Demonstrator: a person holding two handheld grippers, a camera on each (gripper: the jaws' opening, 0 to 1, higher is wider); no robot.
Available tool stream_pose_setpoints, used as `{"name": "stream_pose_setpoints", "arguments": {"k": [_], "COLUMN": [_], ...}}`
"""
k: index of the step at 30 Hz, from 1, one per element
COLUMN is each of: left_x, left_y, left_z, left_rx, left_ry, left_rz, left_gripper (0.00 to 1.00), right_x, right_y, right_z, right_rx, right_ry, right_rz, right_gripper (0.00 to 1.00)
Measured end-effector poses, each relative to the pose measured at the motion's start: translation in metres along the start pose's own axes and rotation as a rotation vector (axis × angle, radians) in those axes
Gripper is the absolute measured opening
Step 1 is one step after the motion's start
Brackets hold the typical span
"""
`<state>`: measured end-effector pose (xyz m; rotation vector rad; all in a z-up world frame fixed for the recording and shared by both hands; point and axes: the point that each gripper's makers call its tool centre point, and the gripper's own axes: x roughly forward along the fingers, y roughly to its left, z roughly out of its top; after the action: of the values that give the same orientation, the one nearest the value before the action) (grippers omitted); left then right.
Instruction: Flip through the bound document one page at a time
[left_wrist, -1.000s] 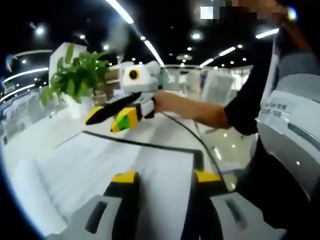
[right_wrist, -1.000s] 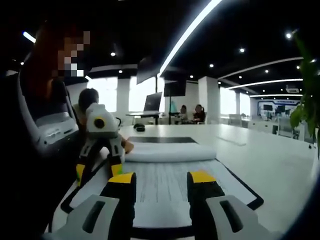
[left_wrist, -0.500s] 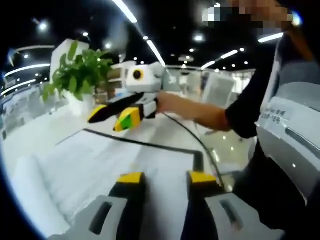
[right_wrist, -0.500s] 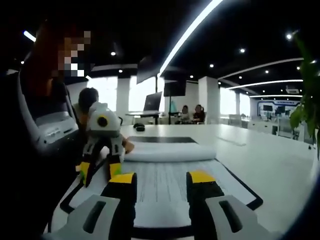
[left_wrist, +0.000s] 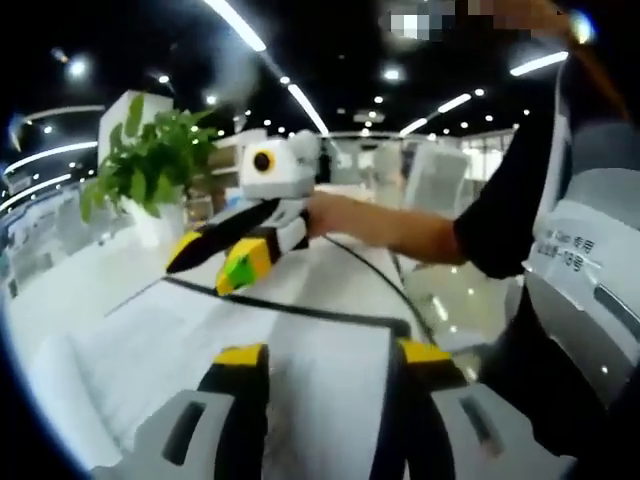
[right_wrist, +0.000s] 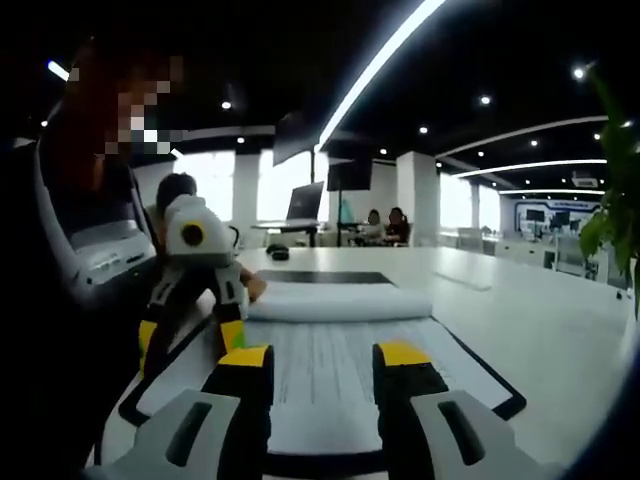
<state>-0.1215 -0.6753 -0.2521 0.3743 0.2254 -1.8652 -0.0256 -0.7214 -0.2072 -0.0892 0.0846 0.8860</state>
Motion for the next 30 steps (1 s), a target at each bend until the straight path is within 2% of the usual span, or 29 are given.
{"name": "stream_pose_setpoints", "arguments": {"k": [16, 30], "left_x": [0.0042, 0.0011], "left_y": [0.0034, 0.0035], "left_z": [-0.0052, -0.0045], "left_rx": [-0.004, -0.042], "left_ry": [0.018, 0.0], "left_rz": [-0.003, -0.024], "left_gripper": [0.52, 0.51], "right_x": [-0.0001, 0.0009], "right_y": [-0.0003, 0.0009], "right_z": [-0.0006, -0.0014], "right_rx": [-0.002, -0.005], "right_ry": [0.002, 0.004], "right_rz": [0.0, 0.002], "right_gripper": [0.42, 0.42]}}
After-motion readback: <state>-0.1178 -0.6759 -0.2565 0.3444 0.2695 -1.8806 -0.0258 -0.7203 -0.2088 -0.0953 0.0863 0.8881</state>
